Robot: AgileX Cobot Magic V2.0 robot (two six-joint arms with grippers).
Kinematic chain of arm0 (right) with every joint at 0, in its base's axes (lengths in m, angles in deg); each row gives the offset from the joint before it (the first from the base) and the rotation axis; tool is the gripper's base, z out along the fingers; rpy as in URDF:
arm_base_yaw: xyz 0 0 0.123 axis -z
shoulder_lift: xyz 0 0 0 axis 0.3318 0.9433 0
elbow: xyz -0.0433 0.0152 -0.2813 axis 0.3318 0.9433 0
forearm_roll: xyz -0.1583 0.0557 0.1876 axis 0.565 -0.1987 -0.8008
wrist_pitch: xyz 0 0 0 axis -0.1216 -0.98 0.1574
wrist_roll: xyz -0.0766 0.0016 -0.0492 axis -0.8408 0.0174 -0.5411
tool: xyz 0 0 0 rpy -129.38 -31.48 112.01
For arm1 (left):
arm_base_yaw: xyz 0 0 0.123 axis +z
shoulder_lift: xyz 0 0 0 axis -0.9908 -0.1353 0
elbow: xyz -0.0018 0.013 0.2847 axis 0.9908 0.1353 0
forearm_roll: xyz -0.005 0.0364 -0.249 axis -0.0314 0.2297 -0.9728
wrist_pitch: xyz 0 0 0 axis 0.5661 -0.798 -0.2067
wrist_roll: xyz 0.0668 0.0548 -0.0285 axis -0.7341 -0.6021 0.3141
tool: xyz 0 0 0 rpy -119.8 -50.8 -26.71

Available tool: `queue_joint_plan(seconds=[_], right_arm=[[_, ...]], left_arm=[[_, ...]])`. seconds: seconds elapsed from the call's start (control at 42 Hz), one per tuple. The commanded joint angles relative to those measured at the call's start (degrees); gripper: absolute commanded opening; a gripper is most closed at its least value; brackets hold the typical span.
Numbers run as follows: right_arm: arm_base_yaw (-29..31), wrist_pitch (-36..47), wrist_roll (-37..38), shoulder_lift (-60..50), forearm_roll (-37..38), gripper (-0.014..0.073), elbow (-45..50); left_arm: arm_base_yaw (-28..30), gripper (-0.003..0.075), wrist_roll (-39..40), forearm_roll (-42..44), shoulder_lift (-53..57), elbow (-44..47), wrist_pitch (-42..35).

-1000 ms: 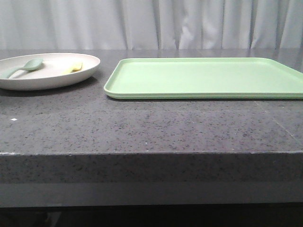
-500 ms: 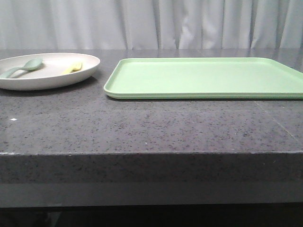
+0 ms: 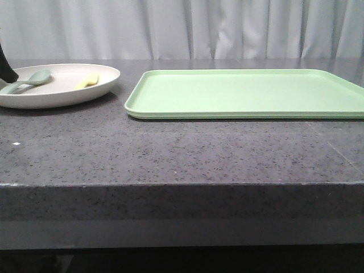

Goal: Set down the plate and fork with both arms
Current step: 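Lower the left gripper to the plate rim nearest the robot and grasp it, then lift the cream plate with the left gripper and carry it over the tray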

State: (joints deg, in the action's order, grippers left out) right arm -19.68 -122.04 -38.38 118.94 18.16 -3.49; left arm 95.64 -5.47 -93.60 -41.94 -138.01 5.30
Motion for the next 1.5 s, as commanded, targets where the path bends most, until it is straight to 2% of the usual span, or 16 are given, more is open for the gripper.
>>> queue_joint_plan(seconds=[0.0,0.19,0.548,0.667,0.881,1.167,1.357,1.476], right_arm=[[-0.1,4.0,-0.3,0.5,0.9,0.0601,-2.1],[-0.1,4.0,-0.3,0.5,0.9,0.0601,-2.1],[-0.1,4.0,-0.3,0.5,0.9,0.0601,-2.1],[-0.1,4.0,-0.3,0.5,0.9,0.0601,-2.1],[-0.1,4.0,-0.3,0.5,0.9,0.0601,-2.1],[-0.1,4.0,-0.3,0.5,0.9,0.0601,-2.1],[-0.1,4.0,-0.3,0.5,0.9,0.0601,-2.1],[-0.1,4.0,-0.3,0.5,0.9,0.0601,-2.1]], left_arm=[[-0.3,0.0365,-0.1,-2.7,2.6,-1.6,2.4],[-0.3,0.0202,-0.1,-2.7,2.6,-1.6,2.4],[-0.3,-0.002,-0.1,-2.7,2.6,-1.6,2.4],[-0.2,-0.0018,0.1,-3.4,2.7,-1.6,2.4],[0.7,-0.0018,0.4,-10.3,4.0,-1.6,2.4],[0.9,-0.0018,6.4,-13.7,4.4,-1.6,2.4],[0.7,-0.0018,7.8,-21.9,4.4,-1.6,2.4],[-1.3,-0.0018,9.3,-22.3,4.4,-1.6,2.4]])
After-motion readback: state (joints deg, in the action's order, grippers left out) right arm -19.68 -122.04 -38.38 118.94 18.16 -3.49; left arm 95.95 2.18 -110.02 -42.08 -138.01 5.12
